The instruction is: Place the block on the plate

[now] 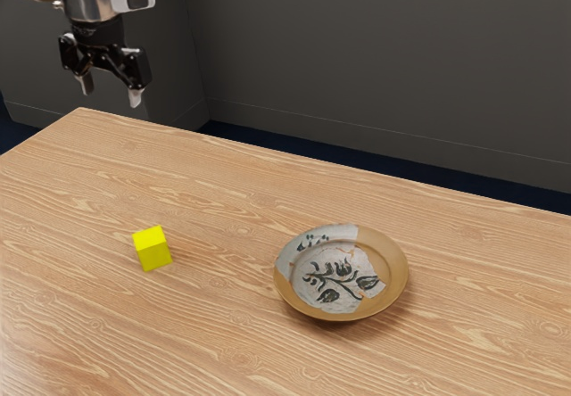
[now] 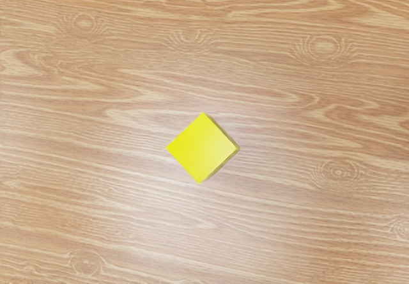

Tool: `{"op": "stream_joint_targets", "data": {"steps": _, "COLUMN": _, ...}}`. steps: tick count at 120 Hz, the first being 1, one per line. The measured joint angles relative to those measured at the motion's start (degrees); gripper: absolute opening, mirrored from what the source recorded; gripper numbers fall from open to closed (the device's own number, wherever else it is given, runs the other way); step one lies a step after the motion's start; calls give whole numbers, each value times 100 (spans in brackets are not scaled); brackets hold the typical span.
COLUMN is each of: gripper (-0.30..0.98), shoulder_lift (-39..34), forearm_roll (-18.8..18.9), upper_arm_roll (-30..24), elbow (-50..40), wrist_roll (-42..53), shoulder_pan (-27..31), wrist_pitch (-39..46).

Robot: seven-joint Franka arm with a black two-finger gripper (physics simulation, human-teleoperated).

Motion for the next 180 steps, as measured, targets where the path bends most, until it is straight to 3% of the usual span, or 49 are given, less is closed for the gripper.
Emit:
{"op": "stream_joint_targets", "data": {"steps": 24, "gripper": 69, "shoulder_lift": -23, "forearm_roll": 49, "upper_arm_roll": 44, "elbow": -279, "wrist_roll": -159, "shoulder_pan": -129, "wrist_pitch": 159}}
{"op": "stream_joint_targets", "data": {"steps": 54, "gripper": 69, "shoulder_lift": 50, "forearm_roll": -10, "upper_arm_roll": 327, "elbow": -2444, "wrist_roll": -838, "shoulder_pan": 50, "wrist_pitch": 1410}}
{"op": "stream_joint_targets", "data": {"steps": 66, "gripper": 69, "shoulder_lift": 346, "forearm_roll": -166, "upper_arm_roll": 350, "elbow": -2872, "wrist_roll": -1281, "shoulder_pan": 91, "wrist_pitch": 2043}}
{"op": "stream_joint_targets", "data": {"steps": 94, "gripper": 69, "shoulder_lift": 1117, "forearm_roll": -511, "upper_arm_roll": 587, "elbow": -3099, "wrist_roll": -2236, "shoulder_pan": -38, "wrist_pitch": 3242}}
{"op": "stream_joint_targets", "data": {"steps": 129, "gripper": 69, "shoulder_lift": 1614, "forearm_roll": -1336, "upper_arm_roll": 921, "elbow": -3091, "wrist_roll": -3068, "shoulder_pan": -4, "wrist_pitch": 4192}}
{"op": "stream_joint_targets", "data": {"steps": 180, "gripper": 69, "shoulder_lift": 2086, "forearm_roll": -1423, "upper_arm_roll": 990, "elbow": -2849, "wrist_roll": -3509, "shoulder_pan": 178, "wrist_pitch": 4599}}
